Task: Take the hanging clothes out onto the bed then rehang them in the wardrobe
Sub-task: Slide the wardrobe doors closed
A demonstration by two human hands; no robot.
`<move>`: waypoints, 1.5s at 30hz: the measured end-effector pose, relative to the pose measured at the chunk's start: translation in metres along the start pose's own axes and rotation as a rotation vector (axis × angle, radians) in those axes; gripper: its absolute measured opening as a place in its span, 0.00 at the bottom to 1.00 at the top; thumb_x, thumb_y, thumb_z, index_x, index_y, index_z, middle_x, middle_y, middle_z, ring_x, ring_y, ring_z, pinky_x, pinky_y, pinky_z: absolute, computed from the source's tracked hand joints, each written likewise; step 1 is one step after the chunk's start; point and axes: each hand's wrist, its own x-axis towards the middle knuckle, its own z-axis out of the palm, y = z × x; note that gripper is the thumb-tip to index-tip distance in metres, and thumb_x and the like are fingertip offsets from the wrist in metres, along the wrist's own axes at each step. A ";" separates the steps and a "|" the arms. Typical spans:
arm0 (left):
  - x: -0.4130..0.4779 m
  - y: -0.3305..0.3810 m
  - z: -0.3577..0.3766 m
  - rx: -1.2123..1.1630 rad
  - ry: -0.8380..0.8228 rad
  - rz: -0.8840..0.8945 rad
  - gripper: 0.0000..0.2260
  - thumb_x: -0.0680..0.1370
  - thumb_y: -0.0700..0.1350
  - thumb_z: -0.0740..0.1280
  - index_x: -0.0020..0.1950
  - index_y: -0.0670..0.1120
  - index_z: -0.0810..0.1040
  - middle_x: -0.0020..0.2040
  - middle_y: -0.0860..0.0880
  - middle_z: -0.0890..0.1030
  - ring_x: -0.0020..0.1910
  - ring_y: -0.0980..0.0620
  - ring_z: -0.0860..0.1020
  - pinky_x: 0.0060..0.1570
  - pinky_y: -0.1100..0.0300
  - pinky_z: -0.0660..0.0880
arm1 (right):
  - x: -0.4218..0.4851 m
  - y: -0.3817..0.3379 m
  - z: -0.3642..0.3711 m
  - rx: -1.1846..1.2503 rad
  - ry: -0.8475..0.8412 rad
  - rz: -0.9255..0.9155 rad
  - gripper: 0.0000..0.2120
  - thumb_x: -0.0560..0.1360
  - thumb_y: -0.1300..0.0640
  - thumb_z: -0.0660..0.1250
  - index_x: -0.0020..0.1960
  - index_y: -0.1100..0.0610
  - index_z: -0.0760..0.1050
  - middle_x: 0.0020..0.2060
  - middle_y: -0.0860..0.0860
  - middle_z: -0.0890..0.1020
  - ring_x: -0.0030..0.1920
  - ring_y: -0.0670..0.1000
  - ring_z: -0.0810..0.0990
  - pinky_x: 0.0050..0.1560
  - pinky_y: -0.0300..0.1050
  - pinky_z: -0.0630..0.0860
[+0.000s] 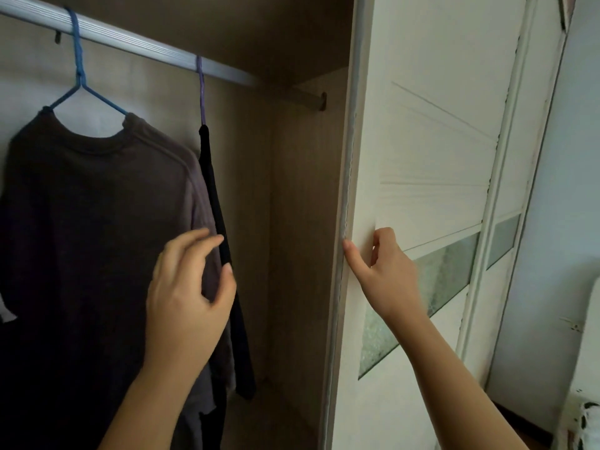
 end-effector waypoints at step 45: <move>-0.136 0.005 -0.337 0.966 0.519 -0.621 0.24 0.75 0.41 0.65 0.70 0.40 0.64 0.68 0.40 0.67 0.69 0.45 0.62 0.63 0.60 0.56 | -0.201 -0.299 0.038 0.542 -0.182 -0.773 0.20 0.67 0.55 0.72 0.50 0.67 0.71 0.41 0.60 0.78 0.22 0.54 0.73 0.26 0.26 0.45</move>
